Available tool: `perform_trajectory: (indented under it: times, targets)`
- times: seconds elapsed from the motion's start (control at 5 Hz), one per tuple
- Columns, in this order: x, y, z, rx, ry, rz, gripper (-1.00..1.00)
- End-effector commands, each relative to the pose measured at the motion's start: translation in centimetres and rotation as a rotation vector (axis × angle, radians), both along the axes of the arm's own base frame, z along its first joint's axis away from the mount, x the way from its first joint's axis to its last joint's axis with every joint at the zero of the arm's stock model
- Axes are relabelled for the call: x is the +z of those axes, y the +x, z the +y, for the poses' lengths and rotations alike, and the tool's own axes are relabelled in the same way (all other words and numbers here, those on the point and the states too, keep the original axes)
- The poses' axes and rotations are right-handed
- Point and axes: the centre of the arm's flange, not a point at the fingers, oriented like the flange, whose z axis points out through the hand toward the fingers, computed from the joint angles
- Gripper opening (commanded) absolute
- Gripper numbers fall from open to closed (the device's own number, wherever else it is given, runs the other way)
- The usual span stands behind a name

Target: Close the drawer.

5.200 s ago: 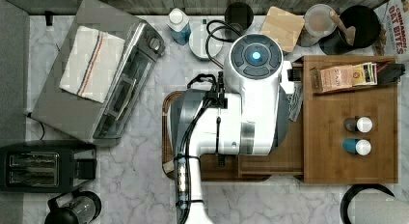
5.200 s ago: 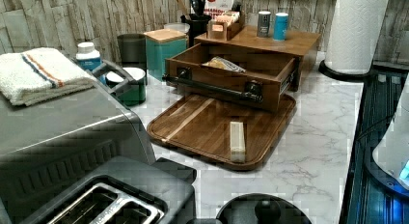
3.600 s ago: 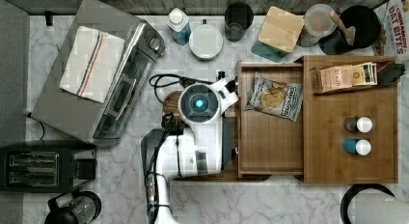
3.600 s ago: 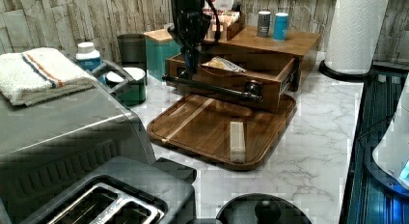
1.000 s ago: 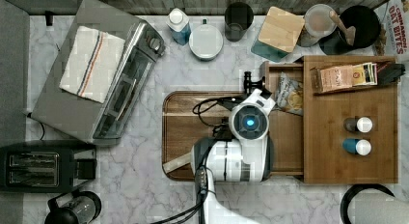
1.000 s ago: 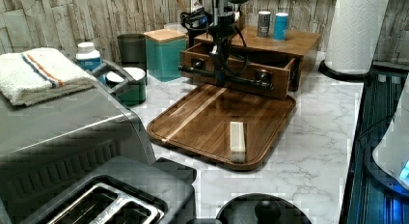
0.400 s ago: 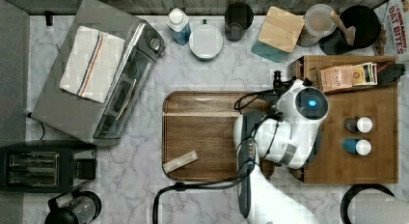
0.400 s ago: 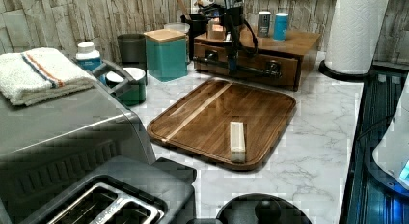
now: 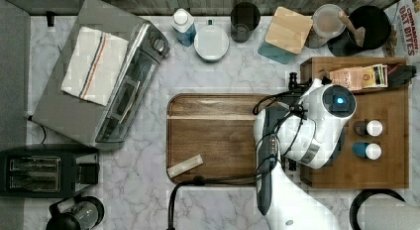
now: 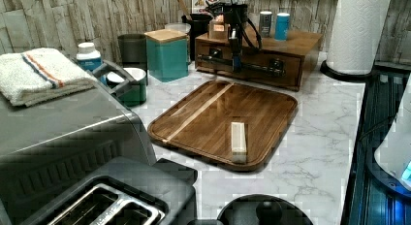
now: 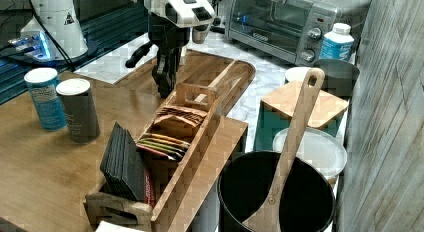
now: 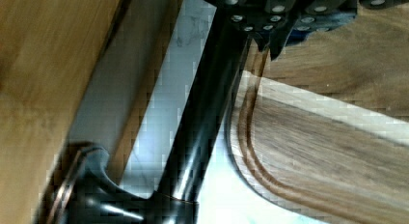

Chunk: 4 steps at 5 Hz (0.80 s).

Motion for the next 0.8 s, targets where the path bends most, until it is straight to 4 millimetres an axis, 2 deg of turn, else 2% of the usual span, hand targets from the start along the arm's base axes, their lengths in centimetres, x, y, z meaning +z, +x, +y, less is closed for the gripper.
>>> perform_trajectory:
  times: [0.2, 0.8]
  targets:
    - [7.26, -5.89, -16.56, -0.210, -0.150, -0.244, -1.00]
    - [7.25, -5.89, -16.56, -0.210, -0.149, -0.244, -1.00]
